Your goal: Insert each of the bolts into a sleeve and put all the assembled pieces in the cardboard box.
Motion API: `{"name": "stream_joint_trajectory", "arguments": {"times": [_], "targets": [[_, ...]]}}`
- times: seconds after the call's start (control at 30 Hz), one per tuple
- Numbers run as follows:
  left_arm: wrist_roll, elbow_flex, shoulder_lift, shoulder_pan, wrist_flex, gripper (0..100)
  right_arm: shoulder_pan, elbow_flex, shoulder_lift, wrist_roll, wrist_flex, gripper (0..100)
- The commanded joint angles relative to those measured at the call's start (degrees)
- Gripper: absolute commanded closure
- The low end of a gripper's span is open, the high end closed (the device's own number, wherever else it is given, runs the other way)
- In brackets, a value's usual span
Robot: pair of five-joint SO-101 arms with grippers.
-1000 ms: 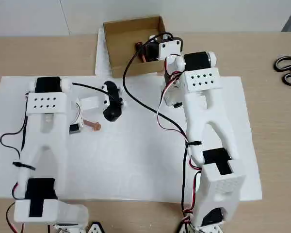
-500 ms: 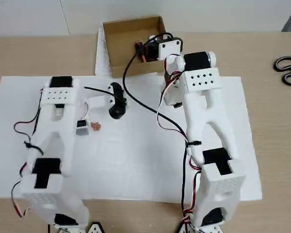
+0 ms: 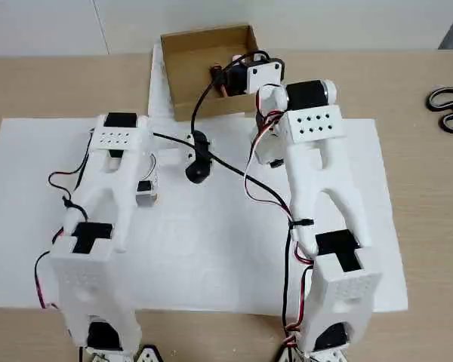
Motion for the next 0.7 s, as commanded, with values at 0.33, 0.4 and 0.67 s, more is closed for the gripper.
{"name": "stream_joint_trajectory", "arguments": {"times": [0.33,0.4,0.67], "targets": [[-10.11,-3.56,1.76,0.35,2.99,90,0.4,-0.44,-3.91,0.09,-0.13,99.5],[-9.93,-3.65,1.67,0.97,3.78,93,0.4,-0.44,-3.91,0.09,-0.13,99.5],[-0.62,-8.48,1.58,2.73,7.47,97,0.4,-0.44,-3.91,0.09,-0.13,99.5]]}}
